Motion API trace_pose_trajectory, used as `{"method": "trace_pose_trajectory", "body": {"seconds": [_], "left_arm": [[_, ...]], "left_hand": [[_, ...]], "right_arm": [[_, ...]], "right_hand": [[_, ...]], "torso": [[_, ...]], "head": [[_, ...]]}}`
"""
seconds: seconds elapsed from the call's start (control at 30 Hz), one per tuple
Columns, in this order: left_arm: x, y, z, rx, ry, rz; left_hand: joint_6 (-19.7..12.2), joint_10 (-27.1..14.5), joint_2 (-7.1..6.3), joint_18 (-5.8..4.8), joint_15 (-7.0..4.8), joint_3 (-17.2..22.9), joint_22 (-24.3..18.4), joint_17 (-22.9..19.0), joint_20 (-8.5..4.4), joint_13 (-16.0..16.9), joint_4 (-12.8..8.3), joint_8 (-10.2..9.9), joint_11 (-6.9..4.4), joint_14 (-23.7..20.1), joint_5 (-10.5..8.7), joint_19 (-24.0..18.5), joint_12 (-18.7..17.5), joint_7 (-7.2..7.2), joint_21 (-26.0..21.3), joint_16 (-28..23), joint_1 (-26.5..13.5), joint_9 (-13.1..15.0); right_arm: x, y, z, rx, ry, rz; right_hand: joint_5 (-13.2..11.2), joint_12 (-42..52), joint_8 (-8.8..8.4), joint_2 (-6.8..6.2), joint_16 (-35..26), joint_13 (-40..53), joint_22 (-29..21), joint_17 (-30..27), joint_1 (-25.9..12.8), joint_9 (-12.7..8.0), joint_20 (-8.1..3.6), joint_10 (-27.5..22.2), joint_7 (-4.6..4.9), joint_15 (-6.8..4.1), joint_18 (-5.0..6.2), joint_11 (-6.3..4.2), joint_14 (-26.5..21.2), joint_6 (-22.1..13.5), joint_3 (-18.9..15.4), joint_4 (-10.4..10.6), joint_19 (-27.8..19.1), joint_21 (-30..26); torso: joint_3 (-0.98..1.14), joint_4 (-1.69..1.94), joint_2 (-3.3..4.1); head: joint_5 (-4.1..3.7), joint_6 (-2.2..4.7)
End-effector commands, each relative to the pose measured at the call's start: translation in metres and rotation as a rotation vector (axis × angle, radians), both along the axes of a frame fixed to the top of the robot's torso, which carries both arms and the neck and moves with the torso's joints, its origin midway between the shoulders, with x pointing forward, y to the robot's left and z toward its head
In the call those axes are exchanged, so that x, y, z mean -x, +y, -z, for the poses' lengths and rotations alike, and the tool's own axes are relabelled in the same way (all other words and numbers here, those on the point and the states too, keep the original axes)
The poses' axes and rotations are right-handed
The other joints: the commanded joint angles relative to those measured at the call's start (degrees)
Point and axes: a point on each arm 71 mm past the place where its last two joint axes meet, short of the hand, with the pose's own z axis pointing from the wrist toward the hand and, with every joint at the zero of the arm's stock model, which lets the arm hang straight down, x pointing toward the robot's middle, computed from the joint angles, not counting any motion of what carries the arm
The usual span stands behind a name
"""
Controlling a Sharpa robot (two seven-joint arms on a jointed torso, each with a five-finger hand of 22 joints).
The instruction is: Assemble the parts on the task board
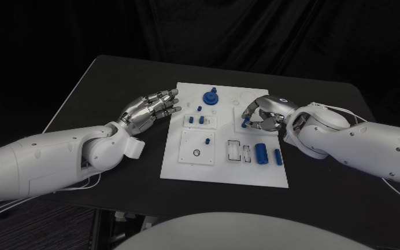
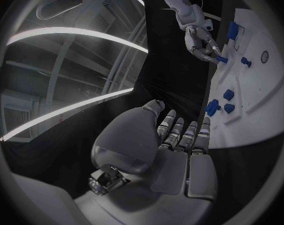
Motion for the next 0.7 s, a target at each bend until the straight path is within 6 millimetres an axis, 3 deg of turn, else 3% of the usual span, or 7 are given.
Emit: {"method": "trace_pose_trajectory", "body": {"seconds": [0.03,0.47,0.7], "left_arm": [[0.0007,-0.0016,-0.0010,0.017,-0.011,0.009],[0.0001,-0.0025,0.0003,0.015,-0.004,0.015],[-0.0001,-0.0030,0.0012,0.014,0.002,0.020]], "left_hand": [[0.2,0.0,-0.23,-0.95,-0.01,0.3,0.0,0.0,-0.03,0.1,0.1,0.2,0.29,-0.2,0.34,0.2,0.4,0.00,0.1,0.2,0.0,0.1],[0.1,0.1,-0.26,-0.95,0.01,0.4,0.0,0.0,-0.02,0.1,0.1,0.2,0.34,-0.2,0.35,0.2,0.4,0.07,0.1,0.2,0.0,0.1],[0.2,0.1,-0.28,-0.95,0.02,0.5,0.0,0.0,-0.02,0.1,0.1,0.2,0.36,-0.2,0.35,0.2,0.4,0.10,0.1,0.2,0.1,0.1]], "right_arm": [[0.0003,-0.0003,0.0015,0.004,0.005,0.007],[0.0008,0.0021,0.0091,0.056,0.056,0.000],[0.0025,0.0047,0.0110,0.045,0.047,-0.013]], "right_hand": [[-0.1,-0.7,0.04,-0.64,0.2,-0.2,8.4,-0.2,-0.1,0.1,-0.26,0.3,-0.01,0.10,-0.79,0.10,0.2,0.3,0.3,0.2,0.2,0.0],[-3.3,-2.0,-1.58,-1.89,-1.0,-0.3,7.7,-1.9,-2.6,0.2,0.22,-1.3,0.47,0.68,-0.33,0.75,-0.7,-1.8,0.2,1.2,-1.1,-2.6],[-2.6,-1.6,-0.36,-1.49,-1.0,-0.1,7.7,-1.9,-1.7,1.1,0.22,-0.9,0.06,0.51,-0.26,0.48,-0.9,0.3,0.9,0.3,-1.2,-2.7]], "torso": [[0.00,-0.04,-0.02],[0.01,0.00,0.00],[0.07,-0.06,0.00]], "head": [[0.05,-0.01],[0.11,-0.01],[0.27,-0.01]]}}
